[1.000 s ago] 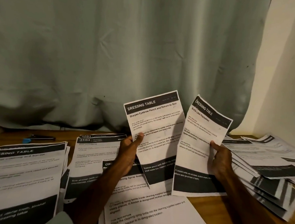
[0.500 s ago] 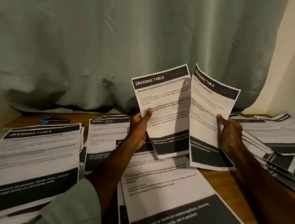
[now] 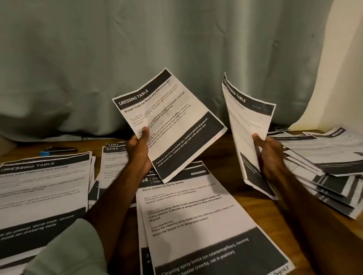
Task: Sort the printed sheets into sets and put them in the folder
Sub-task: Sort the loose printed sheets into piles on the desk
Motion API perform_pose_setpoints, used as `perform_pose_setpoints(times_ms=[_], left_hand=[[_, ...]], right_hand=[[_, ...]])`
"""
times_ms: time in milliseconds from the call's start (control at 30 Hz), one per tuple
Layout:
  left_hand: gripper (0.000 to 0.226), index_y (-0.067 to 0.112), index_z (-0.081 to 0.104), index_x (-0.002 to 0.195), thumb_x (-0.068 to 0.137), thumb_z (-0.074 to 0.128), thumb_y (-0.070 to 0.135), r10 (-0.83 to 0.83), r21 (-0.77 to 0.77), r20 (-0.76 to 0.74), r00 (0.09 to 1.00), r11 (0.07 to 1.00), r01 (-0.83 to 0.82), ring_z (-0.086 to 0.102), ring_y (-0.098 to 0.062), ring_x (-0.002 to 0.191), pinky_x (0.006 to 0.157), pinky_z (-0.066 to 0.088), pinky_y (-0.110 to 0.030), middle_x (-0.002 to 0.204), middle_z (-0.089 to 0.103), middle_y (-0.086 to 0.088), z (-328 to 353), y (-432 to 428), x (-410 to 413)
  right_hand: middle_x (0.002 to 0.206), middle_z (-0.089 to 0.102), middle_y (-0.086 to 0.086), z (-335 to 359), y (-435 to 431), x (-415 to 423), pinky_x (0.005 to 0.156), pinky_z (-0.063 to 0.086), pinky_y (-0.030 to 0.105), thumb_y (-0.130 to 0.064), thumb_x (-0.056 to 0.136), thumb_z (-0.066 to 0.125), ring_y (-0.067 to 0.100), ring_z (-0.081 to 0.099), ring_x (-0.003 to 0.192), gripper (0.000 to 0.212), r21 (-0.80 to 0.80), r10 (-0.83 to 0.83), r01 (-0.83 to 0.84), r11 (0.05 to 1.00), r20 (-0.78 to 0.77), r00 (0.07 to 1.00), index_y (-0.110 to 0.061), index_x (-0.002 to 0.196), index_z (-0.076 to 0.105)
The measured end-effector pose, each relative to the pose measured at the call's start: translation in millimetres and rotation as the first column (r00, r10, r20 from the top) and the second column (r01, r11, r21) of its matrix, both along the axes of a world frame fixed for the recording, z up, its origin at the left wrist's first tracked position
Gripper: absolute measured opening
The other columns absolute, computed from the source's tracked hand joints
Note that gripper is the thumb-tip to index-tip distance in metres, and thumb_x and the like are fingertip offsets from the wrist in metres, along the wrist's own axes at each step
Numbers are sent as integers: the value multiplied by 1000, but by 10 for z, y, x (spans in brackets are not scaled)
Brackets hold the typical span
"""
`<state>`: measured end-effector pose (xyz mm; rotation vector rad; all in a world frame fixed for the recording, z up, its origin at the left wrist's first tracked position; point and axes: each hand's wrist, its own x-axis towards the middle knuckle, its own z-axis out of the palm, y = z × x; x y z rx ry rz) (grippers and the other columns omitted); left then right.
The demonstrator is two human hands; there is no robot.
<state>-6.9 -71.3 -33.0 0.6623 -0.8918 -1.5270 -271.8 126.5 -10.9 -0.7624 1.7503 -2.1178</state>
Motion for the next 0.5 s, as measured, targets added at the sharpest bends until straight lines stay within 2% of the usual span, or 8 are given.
perform_pose_setpoints(times_ms=[67, 267, 333, 500], left_hand=[[3, 22, 68, 99, 98, 67, 25, 11, -15, 22, 1000, 1000, -11, 77, -22, 83, 82, 61, -47, 94, 78, -3, -2, 27, -41], [8, 18, 67, 103, 100, 64, 24, 82, -72, 72, 994, 994, -77, 76, -14, 73, 61, 62, -31, 96, 76, -3, 48, 76, -26], [13, 14, 68, 107, 101, 63, 24, 139, -92, 93, 986, 987, -130, 75, -13, 73, 60, 61, -28, 97, 75, -2, 80, 48, 17], [13, 15, 69, 105, 99, 65, 26, 244, -230, 152, 958, 951, -206, 76, -16, 82, 68, 63, -31, 105, 76, -6, 118, 8, 32]], right_hand=[[99, 73, -1, -11, 1, 12, 64, 54, 30, -28, 100, 63, 15, 72, 81, 21, 12, 13, -12, 1000, -5, 1000, -15, 117, 67], [109, 75, 3, -10, 5, 7, 66, 59, 33, -32, 100, 63, 22, 75, 88, 30, 38, 19, -20, 999, 12, 1000, -14, 123, 68], [110, 75, 4, -5, 1, 16, 69, 59, 34, -33, 99, 64, 23, 75, 90, 31, 45, 22, -22, 999, 12, 1000, -14, 124, 68], [107, 75, 2, 6, -10, 49, 62, 56, 28, -32, 99, 64, 18, 74, 85, 28, 69, 35, -36, 997, 9, 999, -15, 121, 68]])
